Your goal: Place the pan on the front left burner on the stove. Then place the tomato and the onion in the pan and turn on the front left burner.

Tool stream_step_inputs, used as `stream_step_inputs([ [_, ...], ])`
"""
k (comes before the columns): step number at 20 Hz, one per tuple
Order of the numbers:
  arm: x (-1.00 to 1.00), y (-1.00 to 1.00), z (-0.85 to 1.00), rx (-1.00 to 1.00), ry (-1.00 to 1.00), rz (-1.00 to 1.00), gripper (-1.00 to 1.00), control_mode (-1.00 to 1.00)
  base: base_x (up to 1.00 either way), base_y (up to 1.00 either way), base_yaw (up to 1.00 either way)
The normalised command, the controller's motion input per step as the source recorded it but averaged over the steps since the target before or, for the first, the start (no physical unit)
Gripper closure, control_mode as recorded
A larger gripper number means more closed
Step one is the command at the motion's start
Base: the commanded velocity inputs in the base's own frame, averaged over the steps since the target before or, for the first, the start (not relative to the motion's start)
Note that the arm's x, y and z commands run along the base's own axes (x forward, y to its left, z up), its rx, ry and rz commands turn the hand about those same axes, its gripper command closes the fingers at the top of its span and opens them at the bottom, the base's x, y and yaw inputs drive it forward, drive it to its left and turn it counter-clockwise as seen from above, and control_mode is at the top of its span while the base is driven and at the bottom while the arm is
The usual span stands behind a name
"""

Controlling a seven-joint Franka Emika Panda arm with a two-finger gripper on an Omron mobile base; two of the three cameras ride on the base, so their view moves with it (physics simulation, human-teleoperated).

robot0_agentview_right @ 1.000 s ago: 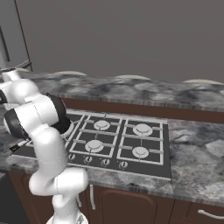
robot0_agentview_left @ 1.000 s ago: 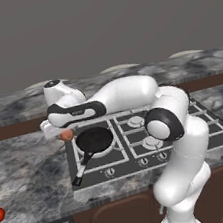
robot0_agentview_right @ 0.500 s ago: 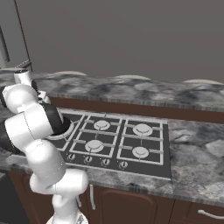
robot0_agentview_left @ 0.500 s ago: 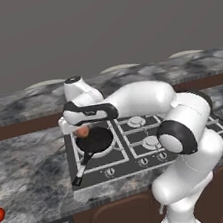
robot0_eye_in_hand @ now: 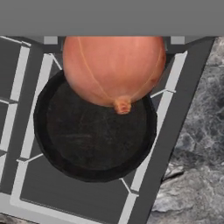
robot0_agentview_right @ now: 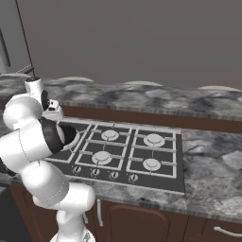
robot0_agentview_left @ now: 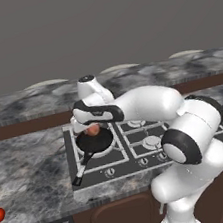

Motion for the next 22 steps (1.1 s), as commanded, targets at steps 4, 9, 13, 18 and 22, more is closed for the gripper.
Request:
stream_step_inputs([
  [4,0.23,-0.03,-0.06,0.0,0.0,0.0,1.0,-1.0,0.0,0.0,0.0],
  [9,0.25,-0.01,-0.09,0.0,0.0,0.0,1.0,-1.0,0.0,0.0,0.0],
  [13,0.19,-0.06,-0.13,0.0,0.0,0.0,1.0,-1.0,0.0,0.0,0.0],
  [18,0.16,-0.04,-0.17,0.0,0.0,0.0,1.0,-1.0,0.0,0.0,0.0],
  [22,0.16,-0.05,-0.2,0.0,0.0,0.0,1.0,-1.0,0.0,0.0,0.0],
])
